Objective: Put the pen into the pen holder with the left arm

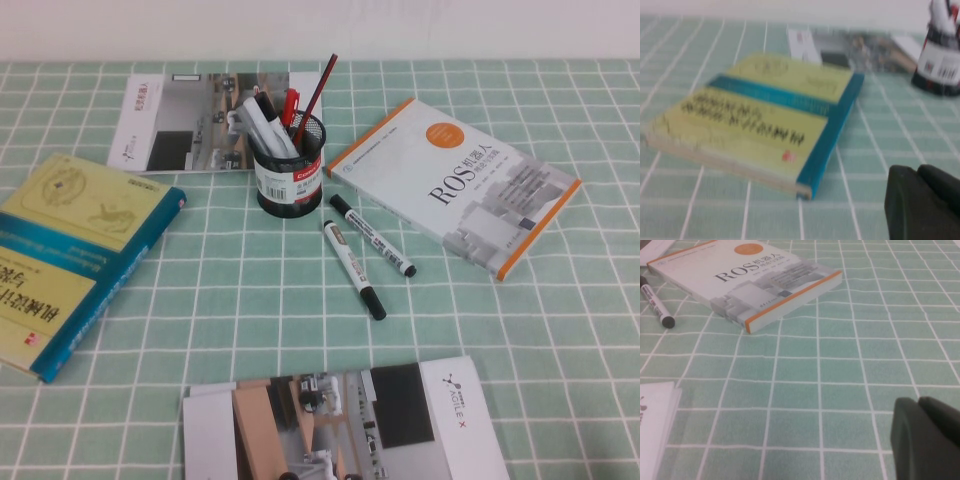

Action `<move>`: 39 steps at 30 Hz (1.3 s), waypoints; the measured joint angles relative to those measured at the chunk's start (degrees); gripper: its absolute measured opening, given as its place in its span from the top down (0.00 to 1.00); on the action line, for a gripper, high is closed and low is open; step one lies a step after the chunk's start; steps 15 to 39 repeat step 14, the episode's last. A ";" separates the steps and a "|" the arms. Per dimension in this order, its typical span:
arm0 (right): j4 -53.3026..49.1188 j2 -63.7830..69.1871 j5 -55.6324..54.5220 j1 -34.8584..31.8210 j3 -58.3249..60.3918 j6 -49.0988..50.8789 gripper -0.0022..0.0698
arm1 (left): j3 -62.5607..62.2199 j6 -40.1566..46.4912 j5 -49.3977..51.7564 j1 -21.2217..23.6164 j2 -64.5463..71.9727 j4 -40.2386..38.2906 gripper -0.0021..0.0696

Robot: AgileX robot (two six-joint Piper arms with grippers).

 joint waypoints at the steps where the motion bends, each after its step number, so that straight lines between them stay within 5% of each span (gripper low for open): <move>1: 0.00 0.00 0.00 0.00 0.00 0.00 1.00 | 0.00 0.00 1.03 0.00 0.00 0.29 0.97; 39: 0.00 0.00 0.00 0.00 0.00 0.00 1.00 | -0.11 -0.20 6.93 0.00 0.00 1.94 0.97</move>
